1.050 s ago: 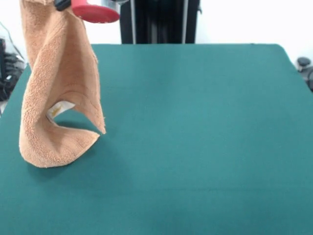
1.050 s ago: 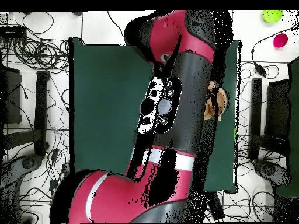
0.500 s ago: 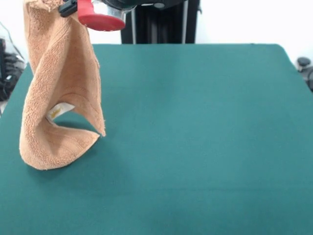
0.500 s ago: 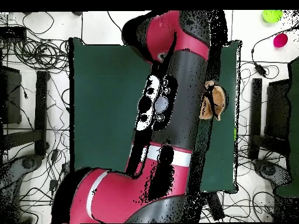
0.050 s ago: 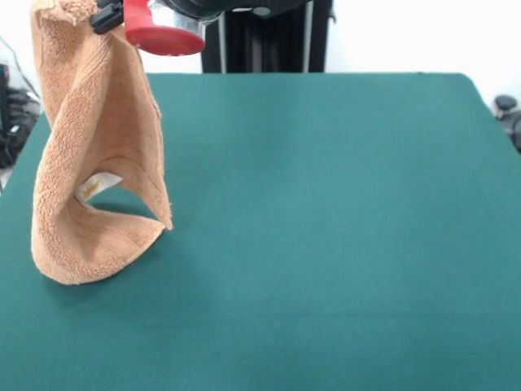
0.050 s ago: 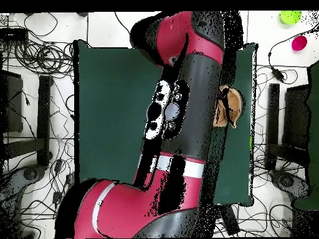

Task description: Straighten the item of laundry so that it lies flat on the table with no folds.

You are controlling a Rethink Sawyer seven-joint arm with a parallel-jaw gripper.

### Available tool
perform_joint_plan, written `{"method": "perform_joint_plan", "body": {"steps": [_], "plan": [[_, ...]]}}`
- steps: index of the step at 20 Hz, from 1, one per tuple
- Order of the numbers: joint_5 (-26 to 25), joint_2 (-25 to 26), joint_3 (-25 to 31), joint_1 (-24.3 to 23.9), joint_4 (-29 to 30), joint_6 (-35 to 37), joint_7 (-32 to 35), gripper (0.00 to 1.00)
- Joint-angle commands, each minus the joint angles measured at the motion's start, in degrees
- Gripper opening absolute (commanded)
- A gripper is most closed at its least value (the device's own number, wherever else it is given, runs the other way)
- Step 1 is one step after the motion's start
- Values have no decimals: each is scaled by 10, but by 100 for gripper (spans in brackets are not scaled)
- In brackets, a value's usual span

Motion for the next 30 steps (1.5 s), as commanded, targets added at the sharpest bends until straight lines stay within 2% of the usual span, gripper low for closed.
{"method": "perform_joint_plan", "body": {"steps": [1, 5, 9, 11, 18, 22, 30], "plan": [[22, -19, 29, 17, 62, -41, 138, 0], [24, -28, 33, 17, 74, -56, 127, 0], [14, -14, 26, 9, 50, -52, 116, 0], [20, -22, 32, 10, 60, -62, 126, 0], [14, -26, 31, 5, 64, -68, 96, 0], [19, -23, 34, 21, 75, -61, 132, 0], [10, -18, 29, 50, 115, -102, 171, 0]]}}
